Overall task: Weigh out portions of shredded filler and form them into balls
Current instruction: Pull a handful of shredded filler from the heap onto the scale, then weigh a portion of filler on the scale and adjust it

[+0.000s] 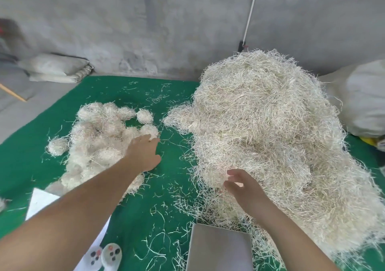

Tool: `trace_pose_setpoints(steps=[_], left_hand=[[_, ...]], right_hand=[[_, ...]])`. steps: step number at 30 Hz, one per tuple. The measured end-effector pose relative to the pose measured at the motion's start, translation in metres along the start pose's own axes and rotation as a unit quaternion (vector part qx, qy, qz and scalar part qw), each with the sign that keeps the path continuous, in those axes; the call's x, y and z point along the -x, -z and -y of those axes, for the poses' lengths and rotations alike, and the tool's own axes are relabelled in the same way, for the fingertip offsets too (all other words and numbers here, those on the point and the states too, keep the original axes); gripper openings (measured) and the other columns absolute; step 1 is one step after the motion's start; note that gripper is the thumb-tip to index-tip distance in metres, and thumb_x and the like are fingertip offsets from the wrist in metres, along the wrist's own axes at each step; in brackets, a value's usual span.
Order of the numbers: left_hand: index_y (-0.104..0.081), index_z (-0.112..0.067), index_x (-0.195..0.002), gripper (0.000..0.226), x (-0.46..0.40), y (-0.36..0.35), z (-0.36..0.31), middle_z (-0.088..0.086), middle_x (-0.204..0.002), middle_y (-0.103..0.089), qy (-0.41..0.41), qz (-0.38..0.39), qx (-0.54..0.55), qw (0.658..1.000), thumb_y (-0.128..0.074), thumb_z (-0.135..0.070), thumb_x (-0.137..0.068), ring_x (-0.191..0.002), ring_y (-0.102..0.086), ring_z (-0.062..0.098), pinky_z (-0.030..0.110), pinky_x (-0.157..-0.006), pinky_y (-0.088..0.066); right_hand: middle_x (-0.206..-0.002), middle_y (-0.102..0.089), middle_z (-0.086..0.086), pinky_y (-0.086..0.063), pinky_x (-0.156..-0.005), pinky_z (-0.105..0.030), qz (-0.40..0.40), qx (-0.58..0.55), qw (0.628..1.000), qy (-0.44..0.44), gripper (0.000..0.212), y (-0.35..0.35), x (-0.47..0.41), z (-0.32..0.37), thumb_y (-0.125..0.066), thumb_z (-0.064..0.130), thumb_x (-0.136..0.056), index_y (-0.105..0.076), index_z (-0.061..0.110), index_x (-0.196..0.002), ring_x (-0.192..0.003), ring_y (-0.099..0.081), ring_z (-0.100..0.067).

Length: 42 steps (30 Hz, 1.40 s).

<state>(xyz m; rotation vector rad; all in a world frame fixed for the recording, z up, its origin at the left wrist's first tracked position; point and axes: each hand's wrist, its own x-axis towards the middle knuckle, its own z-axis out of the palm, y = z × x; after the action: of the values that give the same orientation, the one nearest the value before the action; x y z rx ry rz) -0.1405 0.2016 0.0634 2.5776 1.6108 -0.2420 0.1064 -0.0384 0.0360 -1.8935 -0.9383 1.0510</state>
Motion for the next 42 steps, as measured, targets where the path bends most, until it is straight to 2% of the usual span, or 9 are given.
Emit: trace_pose_setpoints(steps=[6, 10, 13, 16, 22, 25, 29, 34, 42], left_hand=[[-0.039, -0.031, -0.155, 0.058, 0.035, -0.052, -0.119, -0.001, -0.165, -0.033, -0.152, 0.016, 0.154, 0.976, -0.057, -0.033, -0.1, -0.152, -0.032, 0.023, 0.047, -0.124, -0.03], [-0.036, -0.034, -0.155, 0.058, 0.047, -0.064, -0.176, -0.005, -0.165, -0.031, -0.213, 0.041, 0.19, 0.957, -0.057, -0.033, -0.101, -0.151, -0.031, 0.019, 0.046, -0.124, -0.032], [-0.034, -0.033, -0.157, 0.059, 0.051, -0.065, -0.206, -0.006, -0.164, -0.032, -0.244, 0.051, 0.241, 0.938, -0.056, -0.033, -0.102, -0.15, -0.033, 0.015, 0.041, -0.125, -0.029], [-0.026, -0.034, -0.158, 0.066, 0.053, -0.065, -0.227, -0.008, -0.163, -0.03, -0.233, 0.081, 0.339, 0.908, -0.058, -0.036, -0.1, -0.15, -0.031, 0.012, 0.033, -0.122, -0.025], [0.0, -0.041, -0.159, 0.109, 0.042, -0.048, -0.258, -0.007, -0.169, -0.015, -0.236, 0.027, 0.372, 0.897, -0.077, -0.048, -0.082, -0.156, -0.011, 0.013, 0.042, -0.127, -0.006], [-0.057, -0.046, -0.119, 0.038, 0.035, -0.038, -0.266, -0.021, -0.106, -0.071, -0.237, 0.043, 0.49, 0.838, -0.069, -0.029, -0.087, -0.108, -0.067, 0.009, 0.047, -0.089, -0.056], [-0.062, -0.056, -0.093, 0.014, 0.037, -0.03, -0.258, -0.024, -0.095, -0.071, -0.253, -0.003, 0.53, 0.809, -0.056, -0.043, -0.09, -0.079, -0.068, -0.002, 0.017, -0.063, -0.055], [-0.069, -0.032, -0.113, 0.016, 0.042, -0.027, -0.24, -0.019, -0.1, -0.076, -0.12, 0.027, 0.7, 0.703, -0.068, -0.028, -0.098, -0.094, -0.074, 0.002, 0.009, -0.067, -0.054], [-0.066, -0.028, -0.115, 0.032, 0.048, -0.015, -0.235, -0.01, -0.111, -0.07, -0.032, 0.022, 0.77, 0.637, -0.07, -0.041, -0.086, -0.105, -0.067, -0.007, 0.02, -0.088, -0.057]], right_hand=[[-0.163, -0.012, 0.01, -0.057, -0.068, -0.033, -0.209, 0.226, 0.95, 0.051, 0.073, 0.063, -0.027, -0.035, -0.07, 0.026, -0.096, -0.027, 0.028, -0.155, -0.074, -0.07, -0.016], [-0.172, -0.009, -0.006, -0.063, -0.081, -0.052, -0.232, 0.368, 0.895, -0.098, 0.114, 0.118, -0.036, -0.048, -0.075, 0.035, -0.093, 0.016, 0.034, -0.161, -0.109, -0.07, -0.038], [-0.119, -0.069, -0.009, -0.062, -0.083, -0.048, -0.144, 0.442, 0.87, -0.164, 0.069, 0.127, -0.039, -0.051, -0.064, 0.036, -0.101, -0.028, 0.018, -0.156, -0.089, -0.072, -0.026], [-0.096, -0.062, 0.001, -0.058, -0.076, -0.037, -0.162, 0.488, 0.854, -0.081, 0.023, 0.12, -0.037, -0.041, -0.055, 0.034, -0.104, -0.059, 0.018, -0.12, -0.081, -0.064, -0.021], [-0.101, -0.062, -0.005, -0.053, -0.068, -0.038, -0.216, 0.369, 0.879, 0.211, 0.035, 0.087, -0.013, -0.005, -0.074, 0.007, -0.087, -0.072, 0.012, -0.121, -0.085, -0.059, -0.026], [-0.11, -0.059, 0.001, -0.052, -0.079, -0.037, -0.17, 0.271, 0.916, 0.244, 0.039, 0.084, -0.007, 0.006, -0.071, 0.01, -0.091, -0.066, 0.022, -0.128, -0.1, -0.057, -0.021], [-0.132, -0.038, 0.011, -0.056, -0.087, -0.023, -0.142, 0.138, 0.938, 0.284, 0.073, 0.09, -0.003, 0.002, -0.078, 0.022, -0.089, -0.039, 0.034, -0.149, -0.118, -0.049, 0.003], [-0.15, -0.025, 0.026, -0.034, -0.112, -0.031, -0.134, 0.145, 0.959, 0.201, 0.128, 0.086, -0.01, -0.016, -0.085, 0.071, -0.065, -0.002, 0.049, -0.16, -0.138, -0.033, -0.005], [-0.14, -0.033, 0.001, -0.055, -0.081, -0.031, -0.192, 0.243, 0.945, 0.102, 0.113, 0.073, -0.035, -0.028, -0.092, 0.014, -0.073, -0.021, 0.035, -0.158, -0.098, -0.057, -0.014]])
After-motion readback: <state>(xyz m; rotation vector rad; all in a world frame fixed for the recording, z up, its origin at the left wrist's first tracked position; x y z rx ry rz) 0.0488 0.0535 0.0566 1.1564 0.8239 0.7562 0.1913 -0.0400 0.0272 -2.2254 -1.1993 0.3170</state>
